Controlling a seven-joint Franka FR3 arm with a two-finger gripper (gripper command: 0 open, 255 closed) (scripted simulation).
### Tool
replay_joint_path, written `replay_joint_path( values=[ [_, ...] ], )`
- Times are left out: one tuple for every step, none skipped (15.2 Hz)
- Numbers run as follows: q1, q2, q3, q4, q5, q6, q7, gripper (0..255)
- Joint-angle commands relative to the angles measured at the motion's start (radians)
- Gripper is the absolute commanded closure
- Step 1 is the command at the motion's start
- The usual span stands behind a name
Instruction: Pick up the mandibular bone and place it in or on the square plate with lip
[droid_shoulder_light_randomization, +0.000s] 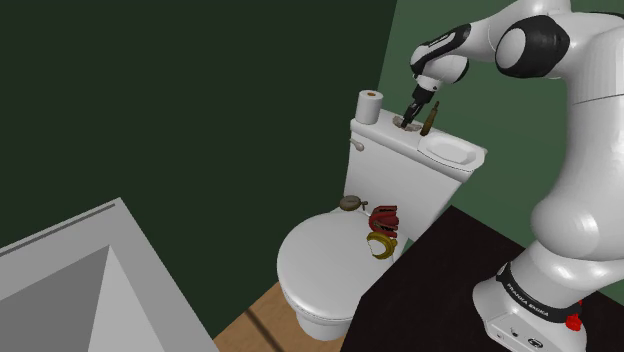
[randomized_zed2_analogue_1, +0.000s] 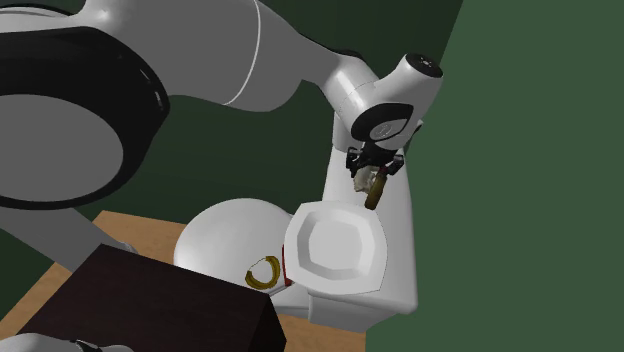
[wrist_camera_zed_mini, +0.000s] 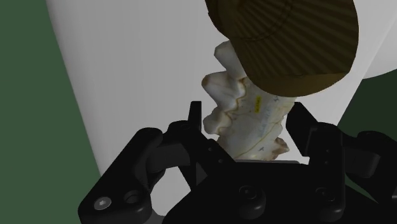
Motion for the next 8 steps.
replay_joint_path(
  values=[
    [0.0, 0.0, 0.0, 0.0, 0.0, 0.0, 0.0, 255],
    [0.0, 0.0, 0.0, 0.0, 0.0, 0.0, 0.0, 255],
    [0.0, 0.0, 0.0, 0.0, 0.0, 0.0, 0.0, 255],
    [0.0, 0.0, 0.0, 0.0, 0.0, 0.0, 0.0, 255],
    [0.0, 0.001, 0.0, 0.0, 0.0, 0.0, 0.0, 255],
    [0.0, -0.006, -0.001, 0.002, -0.002, -0.009, 0.003, 255],
    [0.001, -0.013, -0.002, 0.005, -0.004, -0.018, 0.005, 255],
    [0.001, -0.02, -0.003, 0.008, -0.006, -0.027, 0.008, 255]
  ],
)
